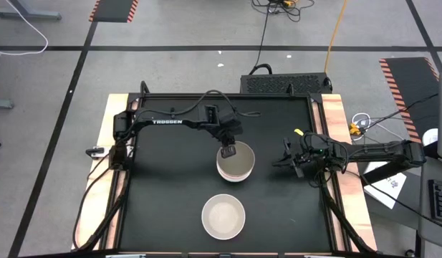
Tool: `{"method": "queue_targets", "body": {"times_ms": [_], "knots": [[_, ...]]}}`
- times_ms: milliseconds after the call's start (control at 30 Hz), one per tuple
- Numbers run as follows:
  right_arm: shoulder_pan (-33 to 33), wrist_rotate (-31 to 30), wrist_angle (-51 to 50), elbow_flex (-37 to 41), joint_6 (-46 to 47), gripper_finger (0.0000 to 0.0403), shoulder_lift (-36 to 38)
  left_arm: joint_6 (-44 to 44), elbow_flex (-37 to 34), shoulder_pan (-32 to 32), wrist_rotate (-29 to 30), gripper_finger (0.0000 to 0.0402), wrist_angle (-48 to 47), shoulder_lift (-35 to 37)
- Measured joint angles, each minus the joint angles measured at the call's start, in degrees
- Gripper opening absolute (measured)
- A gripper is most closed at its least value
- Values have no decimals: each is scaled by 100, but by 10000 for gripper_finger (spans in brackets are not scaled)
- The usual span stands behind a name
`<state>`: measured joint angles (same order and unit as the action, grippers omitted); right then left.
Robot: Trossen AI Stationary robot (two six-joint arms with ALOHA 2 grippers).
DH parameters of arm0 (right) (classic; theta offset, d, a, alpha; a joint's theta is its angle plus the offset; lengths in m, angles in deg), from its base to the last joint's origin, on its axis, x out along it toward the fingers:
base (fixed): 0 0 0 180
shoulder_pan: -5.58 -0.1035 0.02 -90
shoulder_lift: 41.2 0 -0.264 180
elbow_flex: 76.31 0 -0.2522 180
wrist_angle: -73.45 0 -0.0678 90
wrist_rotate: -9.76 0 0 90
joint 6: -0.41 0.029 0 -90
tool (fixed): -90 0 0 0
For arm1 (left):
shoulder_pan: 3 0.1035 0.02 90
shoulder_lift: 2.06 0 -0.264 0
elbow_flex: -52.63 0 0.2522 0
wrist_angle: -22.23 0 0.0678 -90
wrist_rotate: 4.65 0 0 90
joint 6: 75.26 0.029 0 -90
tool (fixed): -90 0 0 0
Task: Nest bowls inside each other
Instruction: Stack the gray bowl on the white bowl, then stack the light brown bowl on the gray bowl
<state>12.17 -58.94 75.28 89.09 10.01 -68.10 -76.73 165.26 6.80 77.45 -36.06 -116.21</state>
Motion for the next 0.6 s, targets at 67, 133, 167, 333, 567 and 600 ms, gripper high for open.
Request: {"method": "queue_targets", "body": {"times_ms": [67,133,167,333,567,600], "knots": [[0,0,0,0,-1,0,0,0,0,-8,4,5,-9,0],[0,0,0,0,-1,0,-1,0,0,-22,26,5,-10,0],[0,0,0,0,-3,0,-2,1,0,-25,27,5,-11,0],[0,0,0,0,5,0,0,-11,-4,-42,58,32,-32,0],[0,0,0,0,1,0,0,120,-20,-142,90,108,-65,-24],[0,0,0,0,-1,0,0,120,-20,-152,120,118,-42,-22]]}}
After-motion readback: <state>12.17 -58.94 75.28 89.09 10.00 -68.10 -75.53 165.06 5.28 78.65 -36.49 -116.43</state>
